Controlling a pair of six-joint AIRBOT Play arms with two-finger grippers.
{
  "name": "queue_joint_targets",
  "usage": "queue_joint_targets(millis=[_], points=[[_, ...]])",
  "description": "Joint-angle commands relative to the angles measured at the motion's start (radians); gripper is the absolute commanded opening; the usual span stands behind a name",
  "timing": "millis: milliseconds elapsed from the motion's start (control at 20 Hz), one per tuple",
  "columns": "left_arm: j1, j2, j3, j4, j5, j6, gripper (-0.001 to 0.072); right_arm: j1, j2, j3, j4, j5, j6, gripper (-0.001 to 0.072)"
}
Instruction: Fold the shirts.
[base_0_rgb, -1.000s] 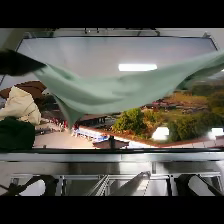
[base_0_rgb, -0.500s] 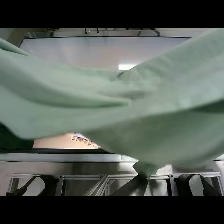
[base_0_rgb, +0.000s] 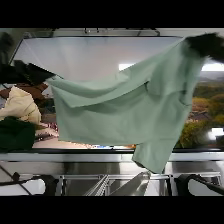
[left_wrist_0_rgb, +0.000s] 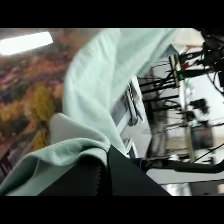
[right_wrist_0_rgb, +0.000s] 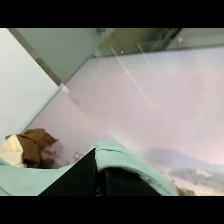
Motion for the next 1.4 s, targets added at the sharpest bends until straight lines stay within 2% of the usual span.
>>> queue_joint_targets(millis=[0, 50, 100, 150, 200, 250, 300, 400, 500, 550, 650, 750, 800, 850, 900, 1000, 1200, 1350], points=[[-0.008, -0.270, 0.061, -0.021, -0.063, 0.009, 0.0062, 0.055, -0.268, 0.015, -0.023, -0.126, 0.006, 0.0019], [0.002, -0.320, 0.111, -0.053, -0.063, 0.008, 0.0266, 0.036, -0.312, 0.031, -0.023, -0.124, 0.027, 0.0091], [0.013, -0.363, 0.165, -0.070, -0.070, 0.007, 0.0332, 0.014, -0.337, 0.043, -0.023, -0.117, 0.066, 0.0335], [0.023, -0.392, 0.209, -0.070, -0.076, 0.001, 0.0332, -0.011, -0.347, 0.050, -0.023, -0.095, 0.100, 0.0415], [0.033, -0.415, 0.251, -0.070, -0.069, -0.006, 0.0345, -0.047, -0.344, 0.050, -0.024, -0.057, 0.136, 0.0414], [0.045, -0.430, 0.285, -0.070, -0.057, -0.011, 0.0561, -0.088, -0.337, 0.050, -0.026, 0.000, 0.164, 0.0414], [0.061, -0.438, 0.313, -0.069, -0.050, -0.058, 0.0711, -0.138, -0.327, 0.050, -0.046, 0.076, 0.201, 0.0409], [0.102, -0.432, 0.333, -0.068, 0.005, -0.068, 0.0712, -0.229, -0.311, 0.050, -0.159, 0.261, 0.282, 0.0402], [0.137, -0.397, 0.276, -0.017, 0.079, -0.086, 0.0705, -0.280, -0.283, 0.003, -0.382, 0.405, 0.387, 0.0401], [0.152, -0.370, 0.222, 0.025, 0.106, -0.087, 0.0692, -0.295, -0.250, -0.059, -0.507, 0.423, 0.431, 0.0364], [0.190, -0.285, 0.063, 0.135, 0.094, -0.081, 0.0693, -0.322, -0.169, -0.206, -0.697, 0.381, 0.492, 0.0357], [0.228, -0.206, -0.085, 0.252, 0.047, -0.074, 0.0692, -0.353, -0.091, -0.352, -0.856, 0.335, 0.585, 0.0368], [0.250, -0.173, -0.143, 0.305, 0.028, -0.074, 0.0693, -0.369, -0.060, -0.423, -0.903, 0.324, 0.625, 0.0411], [0.271, -0.144, -0.190, 0.342, 0.009, -0.074, 0.0693, -0.381, -0.038, -0.488, -0.919, 0.304, 0.639, 0.0494], [0.288, -0.123, -0.224, 0.369, 0.000, -0.075, 0.0692, -0.386, -0.027, -0.545, -0.914, 0.268, 0.638, 0.0504], [0.312, -0.091, -0.278, 0.425, -0.018, -0.075, 0.0693, -0.384, -0.030, -0.629, -0.893, 0.192, 0.621, 0.0504], [0.329, -0.039, -0.388, 0.498, -0.081, -0.076, 0.0693, -0.375, -0.066, -0.703, -0.630, 0.110, 0.419, 0.0502], [0.315, -0.035, -0.451, 0.498, -0.099, -0.076, 0.0693, -0.325, -0.078, -0.703, -0.513, 0.072, 0.369, 0.0499]])
